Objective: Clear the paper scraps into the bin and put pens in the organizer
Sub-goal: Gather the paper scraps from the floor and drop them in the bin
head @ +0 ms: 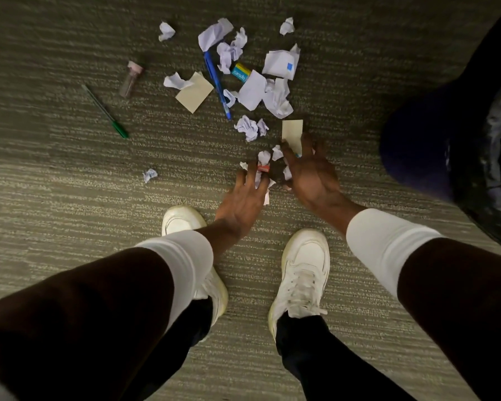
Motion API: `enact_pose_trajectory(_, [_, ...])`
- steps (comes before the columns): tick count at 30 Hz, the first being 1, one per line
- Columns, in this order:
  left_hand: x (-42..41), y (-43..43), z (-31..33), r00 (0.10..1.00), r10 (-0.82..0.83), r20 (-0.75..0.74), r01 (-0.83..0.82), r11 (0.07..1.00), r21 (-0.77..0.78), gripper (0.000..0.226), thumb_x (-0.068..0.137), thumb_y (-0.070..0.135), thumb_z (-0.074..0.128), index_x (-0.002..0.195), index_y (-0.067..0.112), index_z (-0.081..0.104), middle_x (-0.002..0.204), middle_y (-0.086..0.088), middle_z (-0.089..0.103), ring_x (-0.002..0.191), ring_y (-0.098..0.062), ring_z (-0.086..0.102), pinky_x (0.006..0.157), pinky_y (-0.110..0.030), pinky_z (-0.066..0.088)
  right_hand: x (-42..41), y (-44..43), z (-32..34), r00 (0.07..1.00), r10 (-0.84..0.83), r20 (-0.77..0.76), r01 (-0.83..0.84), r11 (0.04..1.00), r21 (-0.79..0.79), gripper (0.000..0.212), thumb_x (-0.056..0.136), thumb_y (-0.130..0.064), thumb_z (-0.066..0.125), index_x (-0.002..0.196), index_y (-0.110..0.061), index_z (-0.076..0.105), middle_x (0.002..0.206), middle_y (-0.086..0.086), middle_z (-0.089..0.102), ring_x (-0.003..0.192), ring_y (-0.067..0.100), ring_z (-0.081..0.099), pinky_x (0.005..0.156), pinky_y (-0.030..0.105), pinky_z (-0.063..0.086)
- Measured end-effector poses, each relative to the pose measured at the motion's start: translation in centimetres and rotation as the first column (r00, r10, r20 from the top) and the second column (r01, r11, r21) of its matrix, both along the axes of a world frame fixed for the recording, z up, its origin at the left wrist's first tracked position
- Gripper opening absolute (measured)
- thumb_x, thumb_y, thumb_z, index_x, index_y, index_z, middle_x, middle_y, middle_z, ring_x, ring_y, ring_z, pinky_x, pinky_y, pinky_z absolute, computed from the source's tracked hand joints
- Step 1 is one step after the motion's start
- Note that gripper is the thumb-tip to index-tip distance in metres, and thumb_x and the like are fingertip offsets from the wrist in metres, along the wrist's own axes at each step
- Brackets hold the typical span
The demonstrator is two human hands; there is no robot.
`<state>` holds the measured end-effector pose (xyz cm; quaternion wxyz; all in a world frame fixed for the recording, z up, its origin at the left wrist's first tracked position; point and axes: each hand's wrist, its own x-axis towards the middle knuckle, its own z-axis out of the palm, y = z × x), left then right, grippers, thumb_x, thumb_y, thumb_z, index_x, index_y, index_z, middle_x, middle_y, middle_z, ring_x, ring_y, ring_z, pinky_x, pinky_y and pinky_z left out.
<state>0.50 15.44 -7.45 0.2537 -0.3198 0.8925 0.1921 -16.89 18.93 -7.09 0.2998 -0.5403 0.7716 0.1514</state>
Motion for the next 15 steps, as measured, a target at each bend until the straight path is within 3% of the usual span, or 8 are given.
enact_pose_trajectory(3, [0.4, 0.0, -0.1, 0.999, -0.002, -0.050, 0.001, 1.000, -0.016, 0.074, 0.089, -0.003, 0.068, 0.154, 0.008, 0.032, 0.156, -0.029, 0.031, 0.136, -0.045, 0.045, 0.104, -0.048, 0.055, -0.1, 0.4, -0.1, 1.000, -0.011, -0.014, 0.010, 0.998, -0.062, 0.054, 0.103, -0.024, 0.059, 0.154, -0.022, 0.040, 0.161, 0.019, 0.027, 0.143, 0.042, 0.039, 0.100, 0.049, 0.055])
enact_pose_trajectory(5, [0.5, 0.0, -0.2, 0.998, 0.002, -0.063, -0.002, 1.000, 0.002, 0.073, 0.086, -0.006, 0.069, 0.151, 0.008, 0.038, 0.152, -0.028, 0.037, 0.133, -0.043, 0.046, 0.102, -0.047, 0.055, -0.4, 0.3, -0.3, 0.993, -0.093, 0.072, 0.102, 0.986, -0.131, 0.042, 0.102, -0.017, 0.059, 0.143, -0.017, 0.052, 0.154, 0.018, 0.038, 0.133, 0.040, 0.049, 0.101, 0.048, 0.053])
enact_pose_trajectory(9, [0.4, -0.6, -0.3, 0.990, 0.119, -0.077, -0.112, 0.990, 0.090, 0.076, 0.082, -0.010, 0.068, 0.150, 0.008, 0.039, 0.150, -0.021, 0.043, 0.134, -0.039, 0.046, 0.111, -0.047, 0.049, -1.3, -0.3, -0.7, 0.936, -0.300, 0.183, 0.333, 0.924, -0.187, 0.031, 0.090, -0.020, 0.074, 0.121, -0.016, 0.070, 0.133, 0.012, 0.058, 0.115, 0.036, 0.062, 0.090, 0.039, 0.053])
enact_pose_trajectory(12, [0.1, -1.3, 0.0, 0.960, 0.264, -0.091, -0.245, 0.953, 0.178, 0.057, 0.081, -0.015, 0.063, 0.132, 0.010, 0.054, 0.136, -0.017, 0.057, 0.123, -0.038, 0.056, 0.100, -0.050, 0.053, -1.4, -0.7, -0.8, 0.852, -0.445, 0.276, 0.493, 0.859, -0.138, 0.022, 0.083, -0.026, 0.079, 0.103, -0.017, 0.080, 0.114, 0.012, 0.075, 0.104, 0.036, 0.069, 0.083, 0.035, 0.054])
enact_pose_trajectory(15, [-0.1, -1.8, 1.1, 0.893, 0.437, -0.106, -0.402, 0.881, 0.249, 0.045, 0.083, -0.012, 0.066, 0.120, 0.012, 0.061, 0.118, -0.017, 0.069, 0.106, -0.037, 0.066, 0.089, -0.047, 0.057, -1.2, -0.3, -0.5, 0.803, -0.506, 0.316, 0.565, 0.815, -0.130, 0.019, 0.079, -0.028, 0.082, 0.095, -0.016, 0.083, 0.102, 0.010, 0.080, 0.094, 0.032, 0.073, 0.078, 0.026, 0.048])
